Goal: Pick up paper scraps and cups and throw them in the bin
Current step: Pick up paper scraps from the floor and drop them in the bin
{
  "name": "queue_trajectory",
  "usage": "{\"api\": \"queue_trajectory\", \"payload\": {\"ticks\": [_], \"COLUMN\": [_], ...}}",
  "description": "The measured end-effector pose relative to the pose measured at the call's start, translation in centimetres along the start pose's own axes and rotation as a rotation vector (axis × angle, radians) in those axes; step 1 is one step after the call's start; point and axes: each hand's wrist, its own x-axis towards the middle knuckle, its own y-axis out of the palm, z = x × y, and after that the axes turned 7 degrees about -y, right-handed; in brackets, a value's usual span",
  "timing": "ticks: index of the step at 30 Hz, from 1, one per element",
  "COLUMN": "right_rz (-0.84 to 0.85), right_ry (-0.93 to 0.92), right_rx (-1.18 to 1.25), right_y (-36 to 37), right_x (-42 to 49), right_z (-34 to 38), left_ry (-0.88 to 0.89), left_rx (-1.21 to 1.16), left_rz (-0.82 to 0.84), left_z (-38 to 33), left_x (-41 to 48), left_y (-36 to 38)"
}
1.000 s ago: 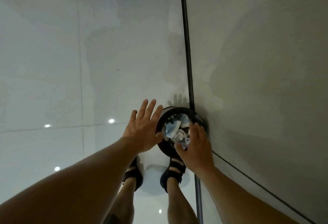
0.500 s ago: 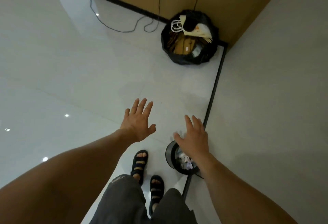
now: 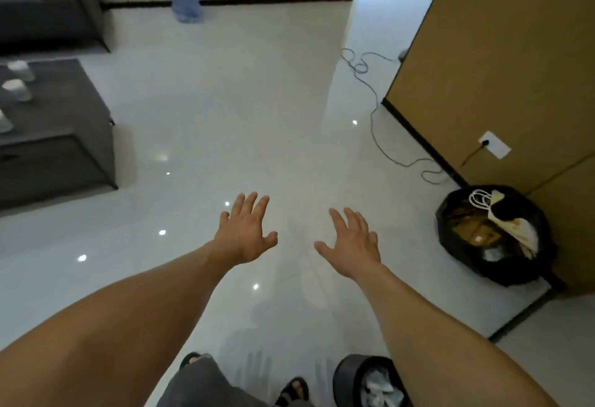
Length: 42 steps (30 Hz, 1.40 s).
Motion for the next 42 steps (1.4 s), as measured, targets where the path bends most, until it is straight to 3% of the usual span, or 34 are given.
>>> {"api": "queue_trajectory", "payload": {"ticks": [8, 17, 33, 42], "right_rz": [-0.012, -0.027, 0.151, 0.235], "right_ry": [-0.408, -0.857, -1.312, -1.492], "right_rx": [-0.149, -0.214, -0.182, -0.276], "right_y": [-0.7, 3.5, 10.0, 13.5], "right_x": [3.9, 4.3, 11.4, 13.9], "right_z": [24.5, 53.8, 91.3, 107.4], "left_ry": [-0.387, -0.74, -1.242, -1.428], "left_rx": [-0.171, -0.2, -0.264, -0.329], "left_rz": [-0.201, -0.375, -0.457, -0.453], "left_z": [23.3, 47.7, 73.7, 86.4], "left_x": [-7.7, -19.6, -22.6, -24.2], "left_y": [-6.6, -12.7, -19.5, -21.6]}}
